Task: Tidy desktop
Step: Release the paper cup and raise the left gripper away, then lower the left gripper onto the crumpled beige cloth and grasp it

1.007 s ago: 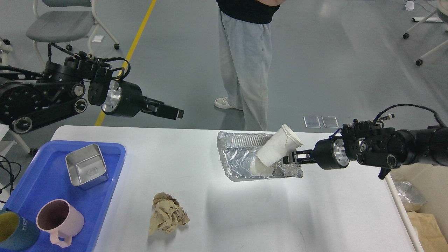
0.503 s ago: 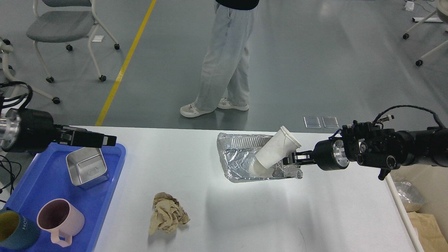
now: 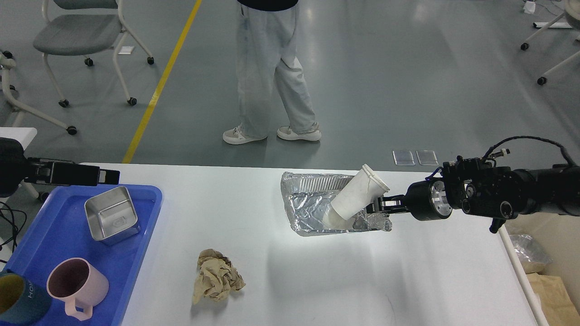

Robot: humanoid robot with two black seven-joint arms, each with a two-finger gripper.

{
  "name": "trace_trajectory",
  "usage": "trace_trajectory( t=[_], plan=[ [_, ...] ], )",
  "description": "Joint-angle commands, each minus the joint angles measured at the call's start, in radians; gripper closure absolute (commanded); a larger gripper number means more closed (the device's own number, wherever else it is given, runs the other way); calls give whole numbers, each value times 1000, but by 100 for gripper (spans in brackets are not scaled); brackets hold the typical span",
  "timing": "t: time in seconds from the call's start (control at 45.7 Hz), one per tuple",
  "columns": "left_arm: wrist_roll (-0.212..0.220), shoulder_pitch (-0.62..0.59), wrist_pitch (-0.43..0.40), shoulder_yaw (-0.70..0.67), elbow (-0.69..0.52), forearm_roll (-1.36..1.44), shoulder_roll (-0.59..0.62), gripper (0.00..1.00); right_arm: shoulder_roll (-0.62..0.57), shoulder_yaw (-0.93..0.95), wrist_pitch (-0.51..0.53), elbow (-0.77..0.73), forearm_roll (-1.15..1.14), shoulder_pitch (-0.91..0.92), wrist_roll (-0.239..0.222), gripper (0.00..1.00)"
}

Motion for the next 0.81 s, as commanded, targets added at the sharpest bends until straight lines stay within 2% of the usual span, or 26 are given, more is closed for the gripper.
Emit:
trace_trajectory(
  t=[0.0, 0.088, 0.153, 0.328, 0.394, 0.482, 0.547, 0.7, 0.788],
  plan=[
    [2, 12, -4, -1, 5, 15, -8, 6, 1, 1, 0, -1, 0, -6, 0, 100],
    [3, 35, 12, 9, 11, 57, -27, 6, 1, 1, 0, -1, 0, -6, 0, 100],
    [5, 98, 44, 6, 14, 87, -75, 6, 1, 1, 0, -1, 0, -6, 1, 100],
    [23, 299, 237, 10, 66, 182, -254, 6, 1, 3, 0, -1, 0, -5, 0, 100],
    [46, 367, 285, 10, 104, 219, -336, 6, 1, 4, 0, -1, 0, -5, 0, 100],
    [104, 422, 314, 7, 156, 235, -431, 6, 1, 4, 0, -1, 0, -5, 0, 100],
    [130, 445, 318, 9, 167, 235, -491, 6, 1, 3, 0, -1, 0, -5, 1, 100],
    [146, 503, 344, 12, 205, 241, -613, 6, 0, 3, 0, -1, 0, -5, 1, 100],
    [146, 529, 392, 12, 251, 239, -673, 6, 1, 4, 0, -1, 0, -5, 1, 100]
  ],
)
